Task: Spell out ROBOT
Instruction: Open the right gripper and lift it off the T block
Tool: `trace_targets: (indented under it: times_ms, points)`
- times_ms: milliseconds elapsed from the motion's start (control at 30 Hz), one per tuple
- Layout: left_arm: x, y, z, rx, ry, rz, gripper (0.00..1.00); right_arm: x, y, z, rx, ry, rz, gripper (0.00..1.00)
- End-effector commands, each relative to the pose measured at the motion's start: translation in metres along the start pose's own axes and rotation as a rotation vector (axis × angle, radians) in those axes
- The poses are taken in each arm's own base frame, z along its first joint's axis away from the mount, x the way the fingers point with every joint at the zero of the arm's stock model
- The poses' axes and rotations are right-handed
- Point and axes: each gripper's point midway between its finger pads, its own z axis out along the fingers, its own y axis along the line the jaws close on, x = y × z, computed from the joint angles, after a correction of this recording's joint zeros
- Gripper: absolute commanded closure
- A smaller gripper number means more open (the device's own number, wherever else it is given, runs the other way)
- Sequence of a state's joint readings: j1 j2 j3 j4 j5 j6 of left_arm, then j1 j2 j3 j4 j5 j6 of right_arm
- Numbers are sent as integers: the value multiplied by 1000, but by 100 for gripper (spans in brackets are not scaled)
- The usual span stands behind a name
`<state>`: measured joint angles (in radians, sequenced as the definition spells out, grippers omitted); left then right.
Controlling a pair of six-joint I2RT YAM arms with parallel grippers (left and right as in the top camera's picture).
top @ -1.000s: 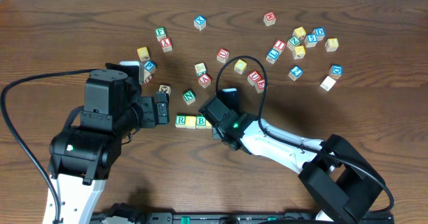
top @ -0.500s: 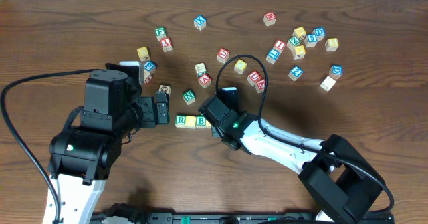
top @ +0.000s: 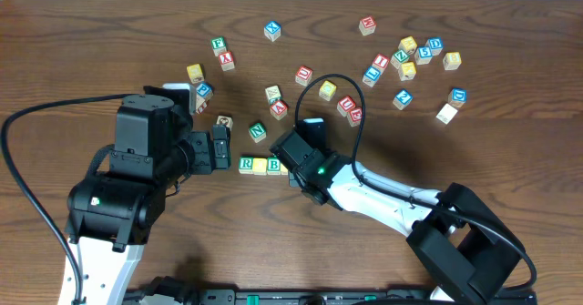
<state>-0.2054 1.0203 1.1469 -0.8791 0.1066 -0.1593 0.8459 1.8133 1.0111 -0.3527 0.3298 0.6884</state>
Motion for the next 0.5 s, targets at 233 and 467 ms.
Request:
trace_targets:
  times_ms: [233, 467]
  points:
    - [-6, -2, -5, 8, -19, 8, 2, 1, -7, 4, 41, -17, 5, 59]
    - [-6, -2, -5, 8, -19, 8, 2, -8, -12, 3, 76, -61, 10, 55]
